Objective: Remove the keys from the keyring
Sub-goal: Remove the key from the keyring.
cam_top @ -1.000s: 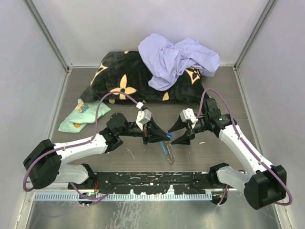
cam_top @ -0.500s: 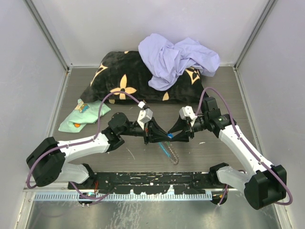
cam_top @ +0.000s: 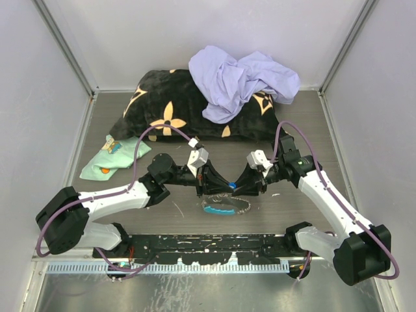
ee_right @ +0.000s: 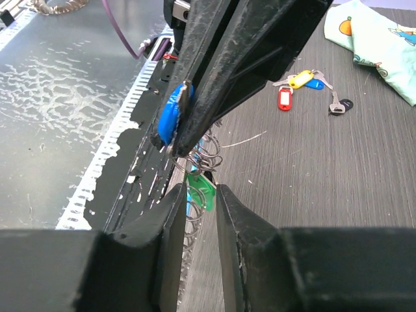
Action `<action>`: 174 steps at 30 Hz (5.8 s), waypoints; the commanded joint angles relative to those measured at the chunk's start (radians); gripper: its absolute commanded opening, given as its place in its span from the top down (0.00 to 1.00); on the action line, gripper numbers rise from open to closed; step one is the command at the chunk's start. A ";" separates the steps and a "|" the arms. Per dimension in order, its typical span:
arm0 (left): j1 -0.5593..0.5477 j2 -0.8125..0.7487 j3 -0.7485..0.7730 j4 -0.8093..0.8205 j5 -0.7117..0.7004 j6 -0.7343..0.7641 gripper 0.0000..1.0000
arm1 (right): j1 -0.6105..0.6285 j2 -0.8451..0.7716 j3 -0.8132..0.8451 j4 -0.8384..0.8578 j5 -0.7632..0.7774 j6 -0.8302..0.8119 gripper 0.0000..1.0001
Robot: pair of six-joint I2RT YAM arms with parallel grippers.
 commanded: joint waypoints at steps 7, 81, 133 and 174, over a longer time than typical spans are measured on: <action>0.006 -0.009 0.050 0.109 0.008 -0.011 1.00 | 0.012 -0.021 0.029 -0.059 -0.046 -0.092 0.69; 0.001 -0.179 -0.028 -0.107 -0.058 0.225 1.00 | 0.006 -0.016 0.042 0.152 0.038 0.277 0.99; 0.001 -0.113 -0.040 0.152 -0.063 0.049 1.00 | 0.025 -0.007 0.060 -0.151 -0.092 -0.109 0.78; -0.007 -0.013 -0.028 0.297 -0.110 -0.020 1.00 | 0.055 0.008 0.017 0.106 -0.071 0.175 0.75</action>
